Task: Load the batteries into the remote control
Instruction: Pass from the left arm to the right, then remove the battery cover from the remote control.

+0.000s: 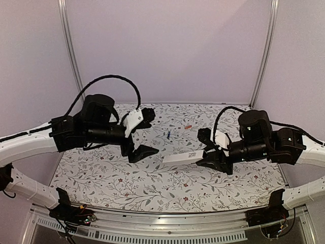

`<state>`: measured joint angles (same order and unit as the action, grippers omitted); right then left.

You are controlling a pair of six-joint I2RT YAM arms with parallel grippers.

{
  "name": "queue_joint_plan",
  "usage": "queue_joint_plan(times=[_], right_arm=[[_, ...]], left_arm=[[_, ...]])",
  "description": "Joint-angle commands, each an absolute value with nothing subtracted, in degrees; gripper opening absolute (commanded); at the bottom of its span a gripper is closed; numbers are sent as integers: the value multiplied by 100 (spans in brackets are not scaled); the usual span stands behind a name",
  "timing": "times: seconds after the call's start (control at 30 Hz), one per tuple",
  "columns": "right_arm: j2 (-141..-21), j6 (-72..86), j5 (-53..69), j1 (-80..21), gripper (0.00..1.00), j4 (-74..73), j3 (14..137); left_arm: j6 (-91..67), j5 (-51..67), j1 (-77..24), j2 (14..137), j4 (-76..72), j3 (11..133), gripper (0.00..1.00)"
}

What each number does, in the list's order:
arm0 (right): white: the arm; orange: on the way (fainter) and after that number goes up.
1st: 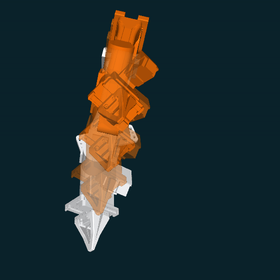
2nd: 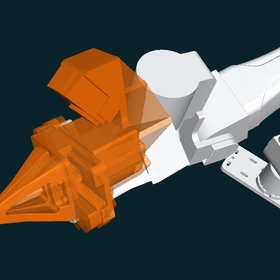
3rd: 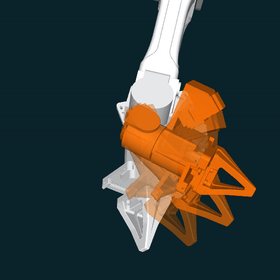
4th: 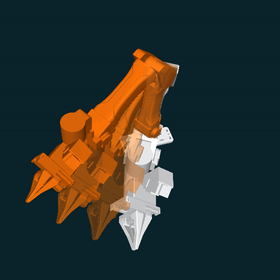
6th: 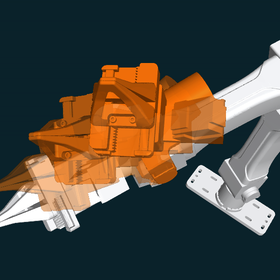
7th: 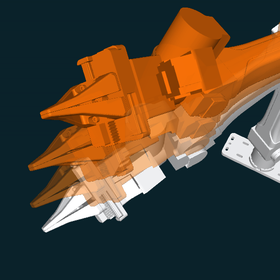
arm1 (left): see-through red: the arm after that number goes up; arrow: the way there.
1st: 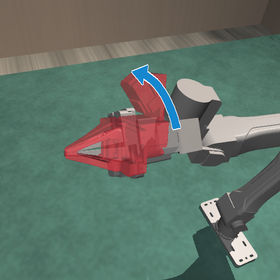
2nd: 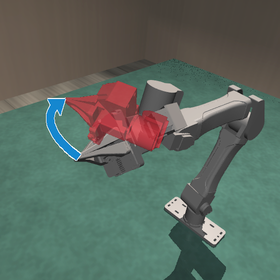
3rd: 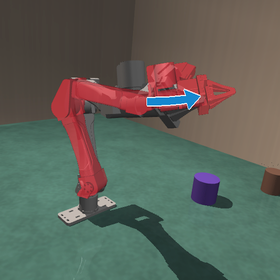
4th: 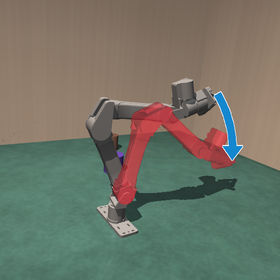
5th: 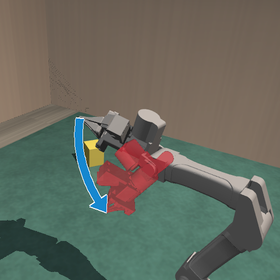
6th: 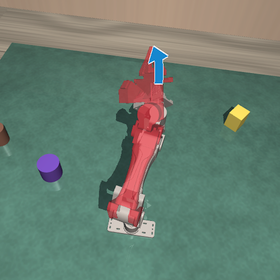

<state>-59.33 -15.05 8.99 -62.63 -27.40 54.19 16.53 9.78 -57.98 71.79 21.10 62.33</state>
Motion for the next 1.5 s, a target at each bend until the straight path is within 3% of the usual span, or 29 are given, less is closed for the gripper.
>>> queue_joint_plan(times=[0.0,0.17,0.47,0.7,1.2,1.47], right_arm=[[-5533,-1428,188,-6285,0,-1648,5237],[-5462,-1630,28,-6287,0,-1309,5405],[-5456,-2032,35,-6283,0,-987,5449],[-5490,-2215,70,-6284,0,-771,5432],[-5633,-2371,144,-6288,0,-468,5459],[-5527,-2408,27,-6287,0,-297,5341]], left_arm=[[-244,137,-5160,6436,258,5557,99],[-1713,1250,-4369,6293,648,5816,100],[-3471,3827,-4087,7083,-148,5969,100],[-4122,4155,-4113,7419,-578,6025,94],[-4462,4421,-4384,7841,-864,6258,55],[-4019,4345,-4412,7944,-155,6606,49]])
